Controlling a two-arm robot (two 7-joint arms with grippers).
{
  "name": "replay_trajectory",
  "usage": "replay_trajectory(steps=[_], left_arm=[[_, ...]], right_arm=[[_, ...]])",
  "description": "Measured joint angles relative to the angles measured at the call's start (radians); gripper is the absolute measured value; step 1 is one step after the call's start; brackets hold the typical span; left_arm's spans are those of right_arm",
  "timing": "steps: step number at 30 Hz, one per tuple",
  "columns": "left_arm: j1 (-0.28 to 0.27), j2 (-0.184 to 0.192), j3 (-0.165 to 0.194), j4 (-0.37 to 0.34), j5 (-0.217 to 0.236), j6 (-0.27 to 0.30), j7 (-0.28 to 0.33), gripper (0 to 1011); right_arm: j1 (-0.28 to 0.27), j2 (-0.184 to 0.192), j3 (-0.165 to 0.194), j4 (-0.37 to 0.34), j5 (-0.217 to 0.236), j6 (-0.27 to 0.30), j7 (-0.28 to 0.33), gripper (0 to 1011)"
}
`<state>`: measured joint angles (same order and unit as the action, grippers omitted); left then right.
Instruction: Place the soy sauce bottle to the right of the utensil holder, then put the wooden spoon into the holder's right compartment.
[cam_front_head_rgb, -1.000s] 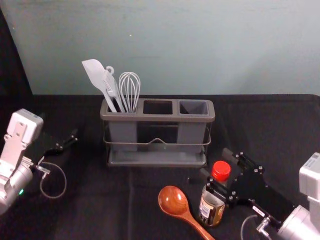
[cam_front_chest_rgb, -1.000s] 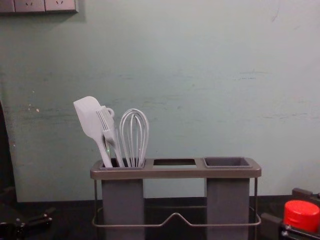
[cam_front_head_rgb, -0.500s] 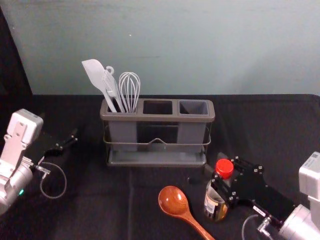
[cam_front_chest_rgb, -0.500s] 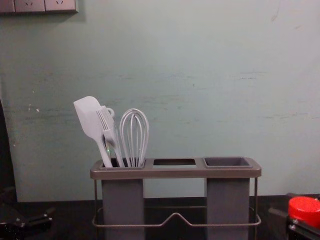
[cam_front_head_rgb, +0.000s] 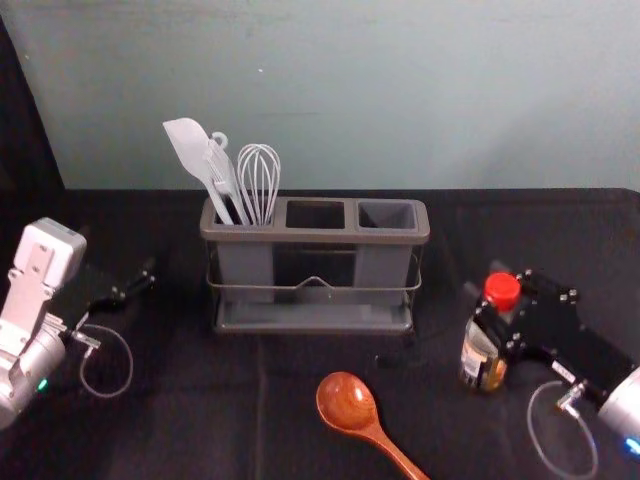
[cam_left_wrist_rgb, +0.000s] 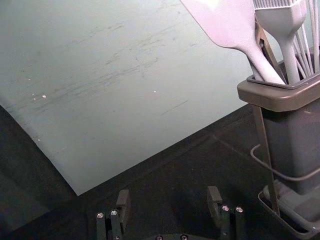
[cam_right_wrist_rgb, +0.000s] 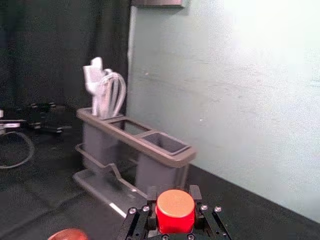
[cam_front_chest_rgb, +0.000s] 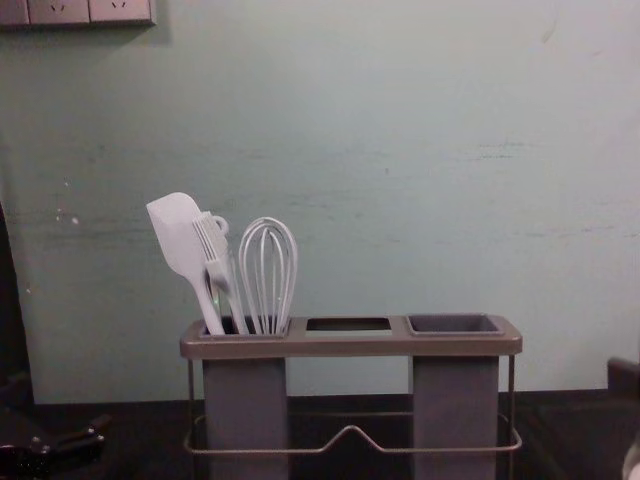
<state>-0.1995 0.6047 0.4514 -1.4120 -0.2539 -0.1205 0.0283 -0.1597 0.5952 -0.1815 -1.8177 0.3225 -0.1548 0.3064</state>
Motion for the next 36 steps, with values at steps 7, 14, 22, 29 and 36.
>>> replay_trajectory(steps=[7,14,22,29,36], left_arm=[[0.000,0.000,0.000,0.000,0.000,0.000,0.000,1011],[0.000,0.000,0.000,0.000,0.000,0.000,0.000,1011],[0.000,0.000,0.000,0.000,0.000,0.000,0.000,1011],[0.000,0.000,0.000,0.000,0.000,0.000,0.000,1012],[0.000,0.000,0.000,0.000,0.000,0.000,0.000,1011]], right_arm=[[0.103,-0.046,0.007,0.104,0.015,-0.005,0.034,392],[0.207,-0.100,-0.009,0.214,0.019,-0.003,0.066,392],[0.314,-0.167,-0.029,0.354,0.015,-0.032,0.104,390],[0.363,-0.203,-0.037,0.422,0.001,-0.055,0.113,390],[0.388,-0.223,-0.042,0.458,-0.012,-0.058,0.115,392]])
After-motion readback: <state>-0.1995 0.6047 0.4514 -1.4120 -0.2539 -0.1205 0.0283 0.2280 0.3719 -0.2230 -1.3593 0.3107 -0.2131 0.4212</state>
